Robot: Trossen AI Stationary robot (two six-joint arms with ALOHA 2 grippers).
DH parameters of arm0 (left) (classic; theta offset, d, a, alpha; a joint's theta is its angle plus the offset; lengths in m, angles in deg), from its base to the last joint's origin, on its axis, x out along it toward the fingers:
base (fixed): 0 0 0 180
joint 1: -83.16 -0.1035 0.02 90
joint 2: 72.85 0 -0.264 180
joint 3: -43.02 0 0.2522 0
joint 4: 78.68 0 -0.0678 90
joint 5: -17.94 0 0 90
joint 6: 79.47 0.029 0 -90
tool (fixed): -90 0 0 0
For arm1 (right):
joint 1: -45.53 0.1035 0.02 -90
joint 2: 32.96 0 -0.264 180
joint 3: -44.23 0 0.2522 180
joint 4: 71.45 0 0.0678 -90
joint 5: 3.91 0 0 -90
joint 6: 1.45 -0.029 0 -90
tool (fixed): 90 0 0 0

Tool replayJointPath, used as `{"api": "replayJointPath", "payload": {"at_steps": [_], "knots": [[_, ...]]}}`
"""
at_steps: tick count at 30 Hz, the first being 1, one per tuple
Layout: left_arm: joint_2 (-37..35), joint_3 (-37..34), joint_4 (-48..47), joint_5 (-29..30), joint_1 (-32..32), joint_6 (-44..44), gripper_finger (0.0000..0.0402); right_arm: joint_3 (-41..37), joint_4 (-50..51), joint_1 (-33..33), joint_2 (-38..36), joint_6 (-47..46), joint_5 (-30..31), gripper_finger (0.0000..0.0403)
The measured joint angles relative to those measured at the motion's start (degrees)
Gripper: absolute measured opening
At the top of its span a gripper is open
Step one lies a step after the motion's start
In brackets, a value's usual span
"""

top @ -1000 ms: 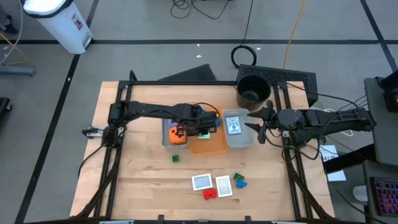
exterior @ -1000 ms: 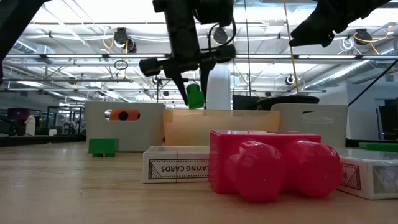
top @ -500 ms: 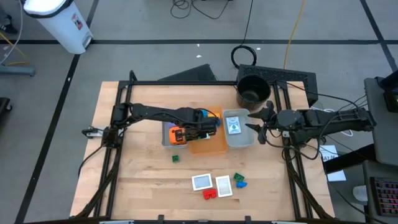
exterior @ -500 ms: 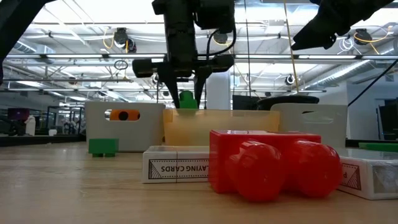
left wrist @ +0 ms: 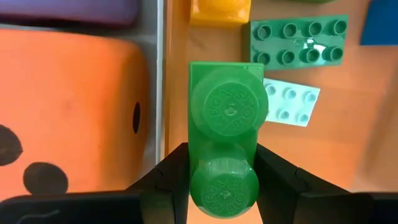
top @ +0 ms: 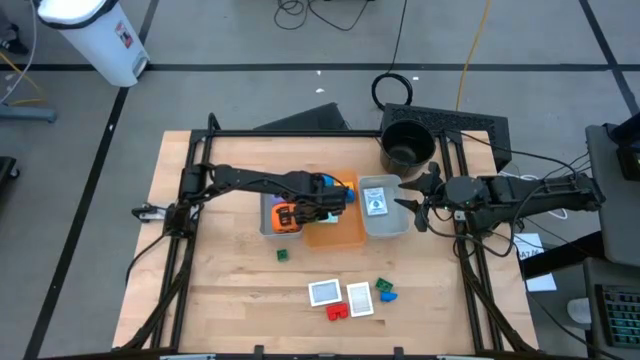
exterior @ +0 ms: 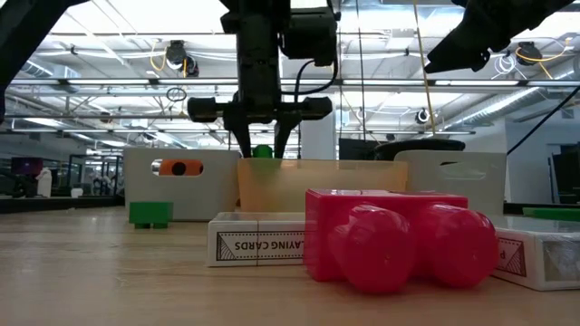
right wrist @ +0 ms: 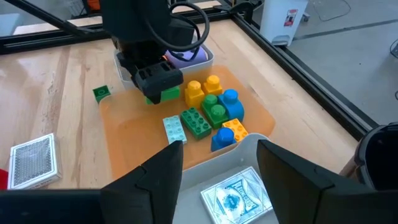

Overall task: Pick & Place Toys
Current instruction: Put the green game piece into the orange bin

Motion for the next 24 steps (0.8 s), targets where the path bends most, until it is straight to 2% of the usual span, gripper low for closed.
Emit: {"api": "replayJointPath", "payload": {"at_steps": [11,16,24], "knots": [[0.5,0.0,0.0,-0.1,-0.7,1.4,0.0134,0.0,0.0,0.0,0.0,0.0,0.0,0.0198],[2.5,-0.1,1.4,-2.9,-0.7,2.5,0.0134,0.0,0.0,0.0,0.0,0.0,0.0,0.0198],[4.1,-0.1,2.6,-3.5,-0.7,3.1,0.0134,0.0,1.1,0.0,0.1,-0.1,0.0,0.0198]]}}
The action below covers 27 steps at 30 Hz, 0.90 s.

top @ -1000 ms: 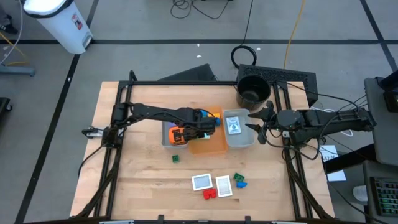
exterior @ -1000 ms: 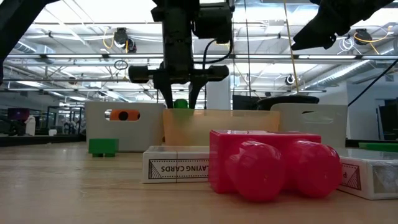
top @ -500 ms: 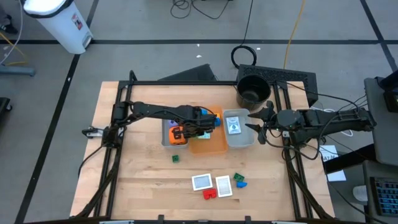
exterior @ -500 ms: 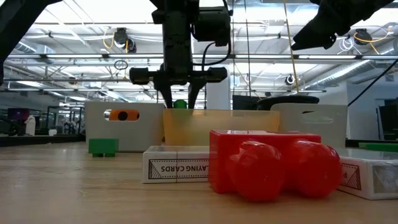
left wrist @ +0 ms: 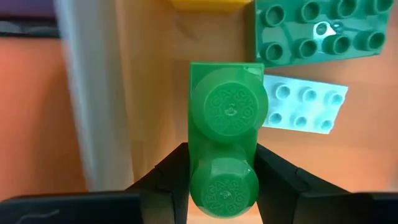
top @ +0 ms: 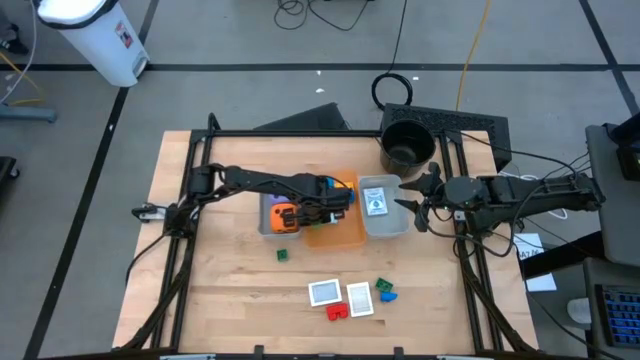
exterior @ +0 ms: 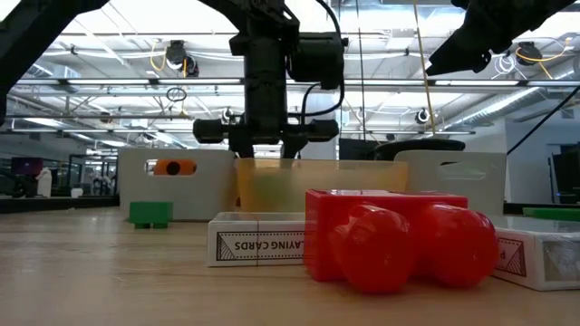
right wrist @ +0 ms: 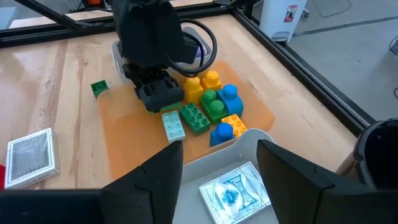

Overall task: Pick & Place Toys
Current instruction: Put the green game piece into the orange bin

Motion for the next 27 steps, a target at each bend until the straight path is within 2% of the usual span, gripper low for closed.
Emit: {"api": "replayJointPath", "payload": {"at_steps": [14,16,27], "knots": [[0.0,0.0,0.0,0.8,-0.2,0.3,0.0155,-4.2,-2.1,0.0,0.0,-1.7,-1.5,0.0199],[0.0,0.0,0.0,1.1,-0.2,0.3,0.0156,-4.3,-2.5,0.0,0.0,-1.5,-2.9,0.0199],[0.0,0.0,0.1,2.2,-0.2,0.4,0.0158,-4.3,-2.6,0.0,0.0,-0.9,-3.0,0.0199]]}}
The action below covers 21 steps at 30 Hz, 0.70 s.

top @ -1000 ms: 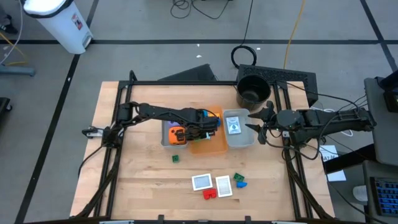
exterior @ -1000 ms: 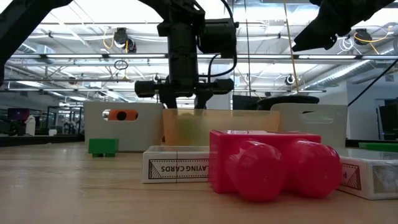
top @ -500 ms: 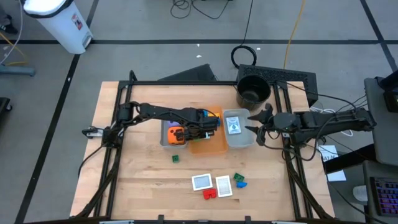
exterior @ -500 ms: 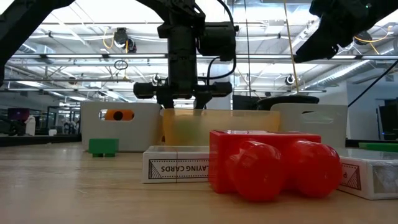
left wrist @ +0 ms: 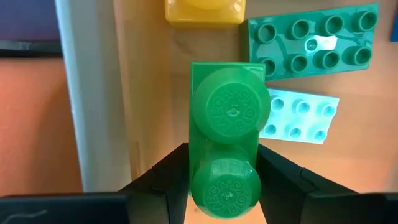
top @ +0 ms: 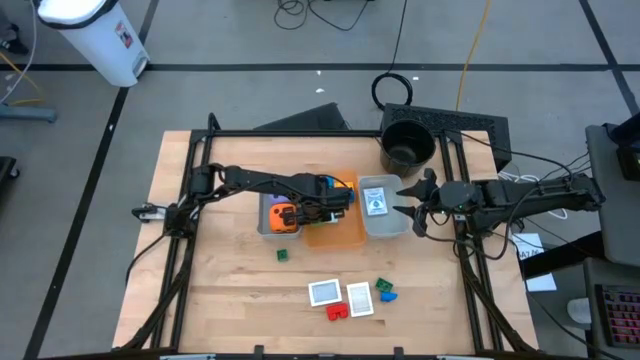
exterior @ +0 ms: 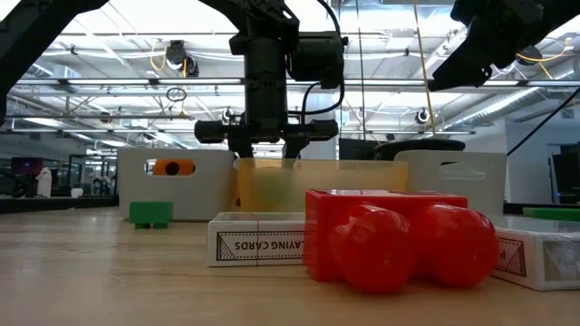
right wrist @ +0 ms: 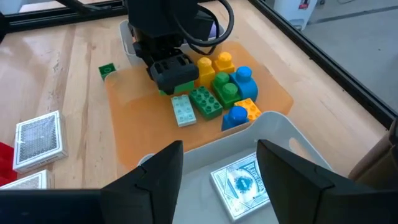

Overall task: Pick & Place Toys
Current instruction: Put the green game piece into the orange bin

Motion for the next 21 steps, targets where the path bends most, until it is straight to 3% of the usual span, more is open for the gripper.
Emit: {"api": "replayJointPath", "payload": {"at_steps": [21], "knots": [[0.0,0.0,0.3,0.0,-0.3,0.3,0.0159,0.0,-0.6,0.0,0.0,0.0,0.0,0.0199]]}}
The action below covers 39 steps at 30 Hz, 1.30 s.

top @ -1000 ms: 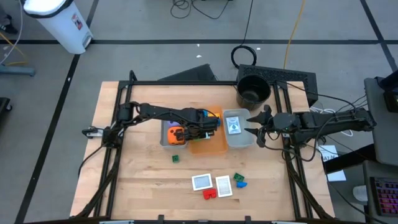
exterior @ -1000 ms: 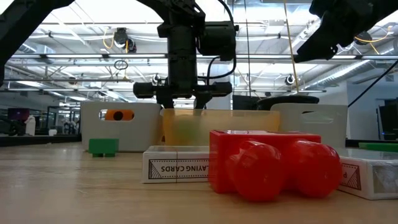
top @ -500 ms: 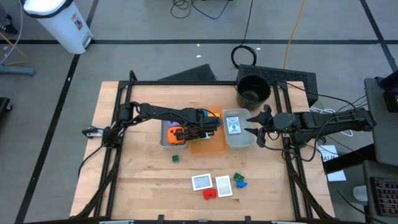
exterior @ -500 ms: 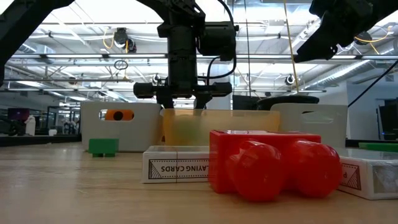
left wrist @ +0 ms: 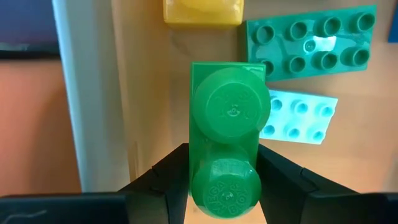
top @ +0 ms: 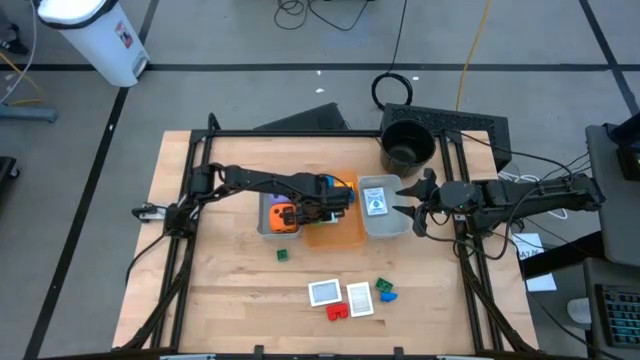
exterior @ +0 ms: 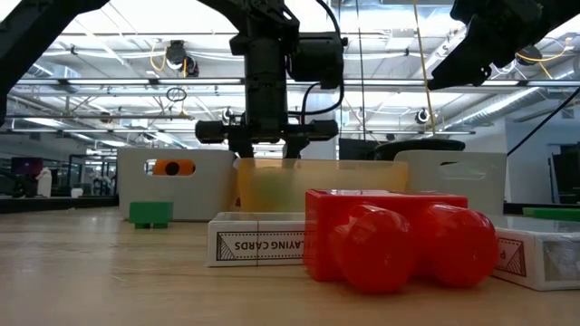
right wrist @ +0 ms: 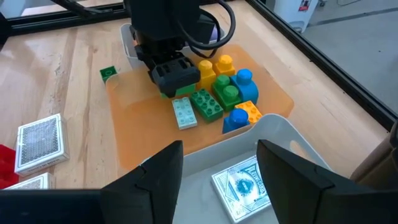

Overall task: Pick & Place Toys
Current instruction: Put the green game piece into the orange bin, then put the blue game piece into the orange bin

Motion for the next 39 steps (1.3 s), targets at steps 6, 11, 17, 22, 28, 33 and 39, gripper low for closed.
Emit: {"api": "replayJointPath", "payload": {"at_steps": [6,11,17,22,28,33,39], "knots": [[0.0,0.0,0.0,0.0,-0.7,0.0,0.0177,0.0,0.0,0.0,0.0,0.0,0.0,0.0199],[0.0,0.0,0.0,-1.1,-1.0,0.2,0.02,0.0,0.0,0.0,0.0,0.0,0.0,0.0199],[-0.1,0.1,0.0,-1.5,-1.1,-0.4,0.0156,0.0,0.1,0.0,0.0,0.5,0.0,0.0199],[-0.3,0.1,0.4,-4.6,-1.7,0.8,0.013,0.0,0.1,0.0,0.0,1.4,0.0,0.0199],[-0.7,0.1,1.3,-9.5,-2.4,4.8,0.0148,0.0,-0.2,0.0,0.0,2.3,0.0,0.0199],[-2.3,0.1,0.0,-10.5,-2.7,7.3,0.0174,0.0,-0.6,0.0,0.0,2.5,0.0,0.0199],[-3.7,0.1,-1.5,-8.2,-3.1,7.3,0.0181,0.0,-1.6,0.0,0.0,2.5,0.0,0.0199]]}}
